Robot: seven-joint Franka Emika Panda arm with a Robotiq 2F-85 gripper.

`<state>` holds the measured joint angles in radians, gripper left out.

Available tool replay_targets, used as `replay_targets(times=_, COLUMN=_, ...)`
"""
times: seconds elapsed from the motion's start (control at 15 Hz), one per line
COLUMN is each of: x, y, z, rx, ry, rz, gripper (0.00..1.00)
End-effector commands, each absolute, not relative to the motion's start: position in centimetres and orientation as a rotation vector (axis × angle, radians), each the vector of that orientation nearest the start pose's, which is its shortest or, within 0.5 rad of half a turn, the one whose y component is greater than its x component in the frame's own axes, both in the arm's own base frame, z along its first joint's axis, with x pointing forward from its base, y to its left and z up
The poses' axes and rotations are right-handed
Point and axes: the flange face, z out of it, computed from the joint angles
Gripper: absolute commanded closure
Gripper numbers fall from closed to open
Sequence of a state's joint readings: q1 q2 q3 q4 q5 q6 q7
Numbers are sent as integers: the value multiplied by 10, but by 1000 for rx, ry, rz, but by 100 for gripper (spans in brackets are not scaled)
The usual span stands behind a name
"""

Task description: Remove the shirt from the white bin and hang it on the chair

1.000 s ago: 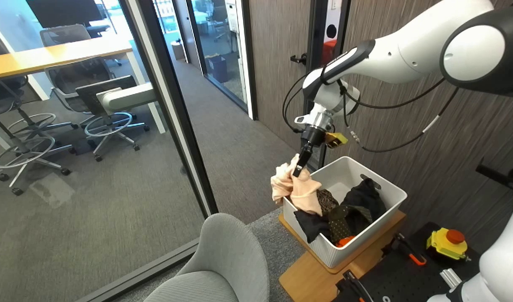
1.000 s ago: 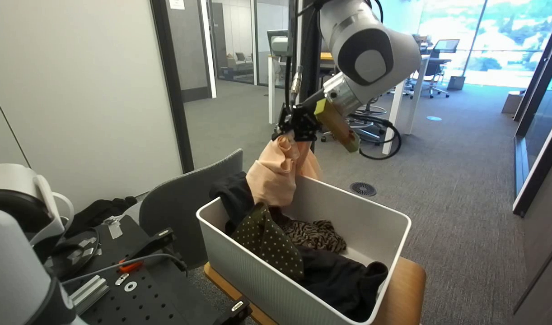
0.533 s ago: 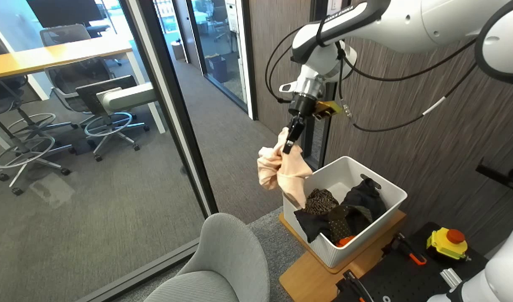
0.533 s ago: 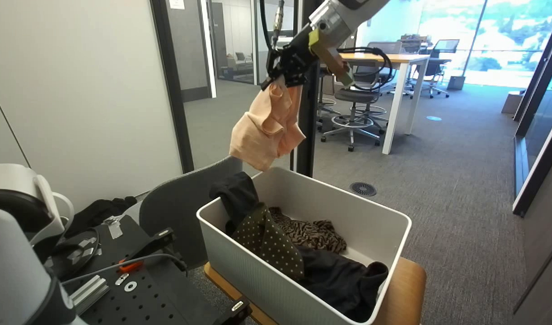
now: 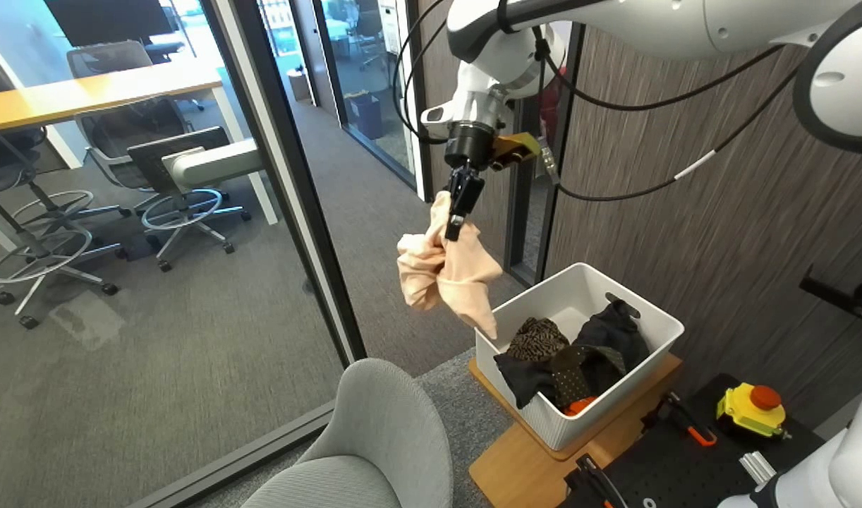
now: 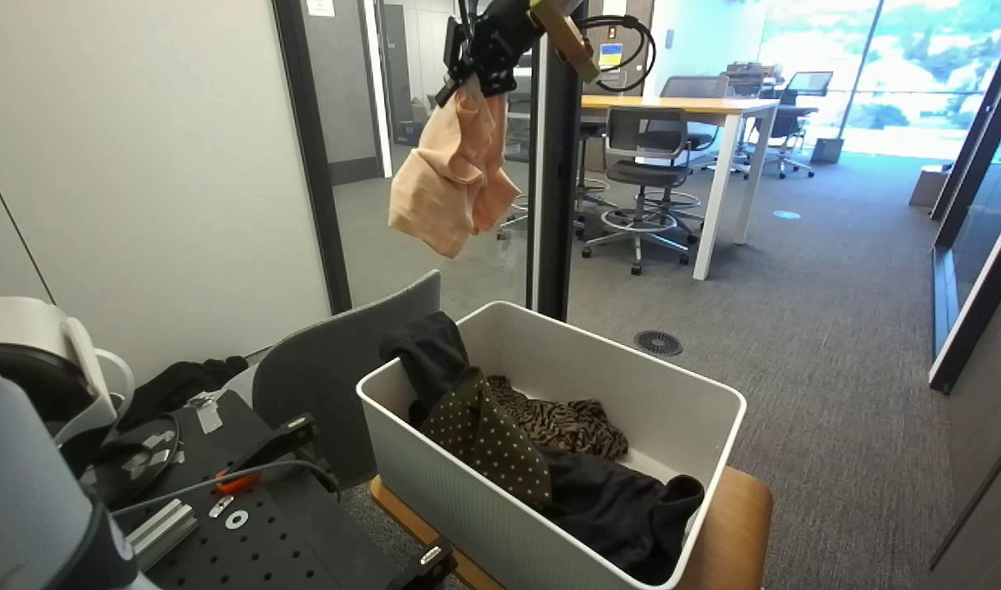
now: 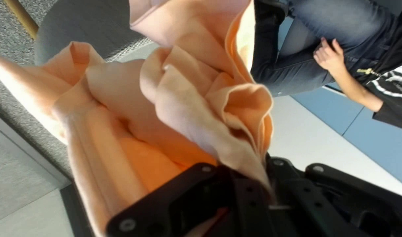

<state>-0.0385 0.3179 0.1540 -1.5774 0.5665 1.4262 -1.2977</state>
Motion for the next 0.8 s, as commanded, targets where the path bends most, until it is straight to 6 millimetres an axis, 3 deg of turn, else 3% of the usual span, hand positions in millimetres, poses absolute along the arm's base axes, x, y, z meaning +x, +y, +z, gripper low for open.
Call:
replay_targets(times=0.0, x=603, y=171, z=453, rx=-1698, ry=-1655, rz=161, gripper=94)
replay_targets(times=0.33, x=601, y=218, z=428, rx=-1470, ry=-1867, rz=258, gripper=94)
replay_targets(times=0.73, x=610, y=258, z=387, rx=-1125, ry=-2017, rz=194, gripper=94)
